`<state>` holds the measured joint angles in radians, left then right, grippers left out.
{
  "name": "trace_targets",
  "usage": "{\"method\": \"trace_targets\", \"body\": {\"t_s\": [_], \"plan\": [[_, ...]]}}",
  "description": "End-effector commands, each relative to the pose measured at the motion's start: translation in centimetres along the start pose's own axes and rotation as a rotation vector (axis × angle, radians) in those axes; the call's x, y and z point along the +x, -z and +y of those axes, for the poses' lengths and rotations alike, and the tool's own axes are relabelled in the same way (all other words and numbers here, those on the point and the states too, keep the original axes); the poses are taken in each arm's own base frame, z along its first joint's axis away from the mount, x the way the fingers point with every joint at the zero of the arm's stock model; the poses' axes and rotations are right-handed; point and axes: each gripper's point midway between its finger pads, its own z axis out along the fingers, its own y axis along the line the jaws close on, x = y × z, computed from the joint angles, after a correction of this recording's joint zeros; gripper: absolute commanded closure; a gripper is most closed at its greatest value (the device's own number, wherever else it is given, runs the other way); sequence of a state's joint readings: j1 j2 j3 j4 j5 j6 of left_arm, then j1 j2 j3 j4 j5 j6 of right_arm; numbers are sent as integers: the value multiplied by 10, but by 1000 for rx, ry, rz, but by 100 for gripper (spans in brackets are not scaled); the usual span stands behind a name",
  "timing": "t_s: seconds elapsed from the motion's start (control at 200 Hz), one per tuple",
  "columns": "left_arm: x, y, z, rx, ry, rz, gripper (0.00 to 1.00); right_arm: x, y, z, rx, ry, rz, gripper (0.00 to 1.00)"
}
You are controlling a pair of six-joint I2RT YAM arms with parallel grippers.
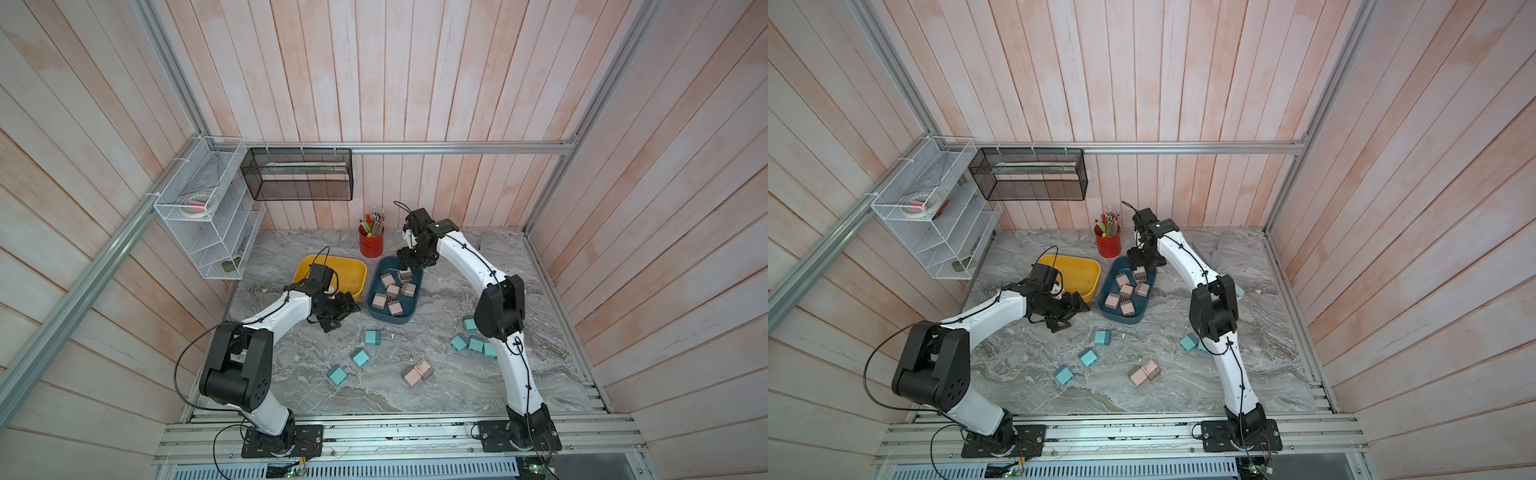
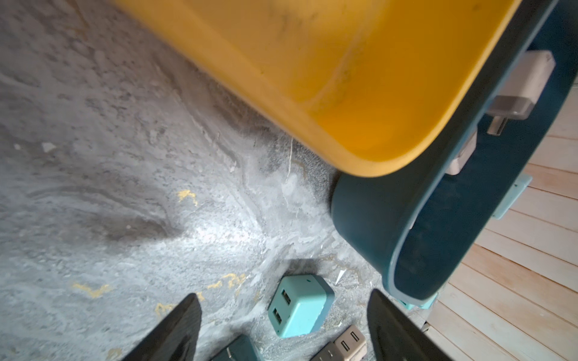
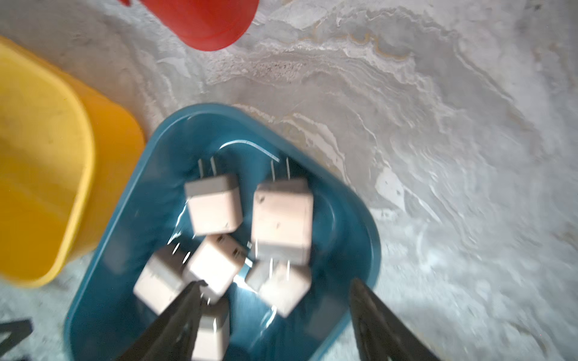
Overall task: Place the plugs by color into the storage box
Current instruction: Place the plug in the storage box, then pick up the plug from the center of the board.
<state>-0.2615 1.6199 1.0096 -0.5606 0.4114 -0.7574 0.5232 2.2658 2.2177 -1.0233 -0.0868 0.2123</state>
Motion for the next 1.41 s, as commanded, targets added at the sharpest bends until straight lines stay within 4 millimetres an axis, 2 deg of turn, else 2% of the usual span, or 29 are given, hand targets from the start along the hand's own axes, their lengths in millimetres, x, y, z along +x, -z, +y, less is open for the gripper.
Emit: {"method": "trace_targets", "body": {"t_s": [0.0,0.035,0.155,0.275,0.405,0.53,0.65,0.99,1.245,1.4], "plan": [[-6,-3,-5,10,14,-1,15,20,50,21,-39,41,-65,23],[-6,-3,-6,12,13,-1,15,30,55,23,-55,33,-76,23],[-6,-5,-8,15,9,3,15,86,55,28,-92,30,-66,23],[-5,-6,-10,14,4,2,15,156,46,33,-107,72,-10,24],[-3,-7,-11,17,8,5,15,223,35,37,-138,80,60,26],[-2,-7,-14,19,-2,8,15,265,21,38,-141,89,115,26],[2,-8,-14,17,-8,15,15,286,7,32,-127,98,155,27],[18,-1,-1,1,-10,18,15,314,-19,24,-105,113,219,30],[23,-1,5,-6,-10,21,15,335,-18,23,-67,117,243,31],[24,-2,5,-6,-11,24,15,329,-2,17,-41,99,192,29]]}}
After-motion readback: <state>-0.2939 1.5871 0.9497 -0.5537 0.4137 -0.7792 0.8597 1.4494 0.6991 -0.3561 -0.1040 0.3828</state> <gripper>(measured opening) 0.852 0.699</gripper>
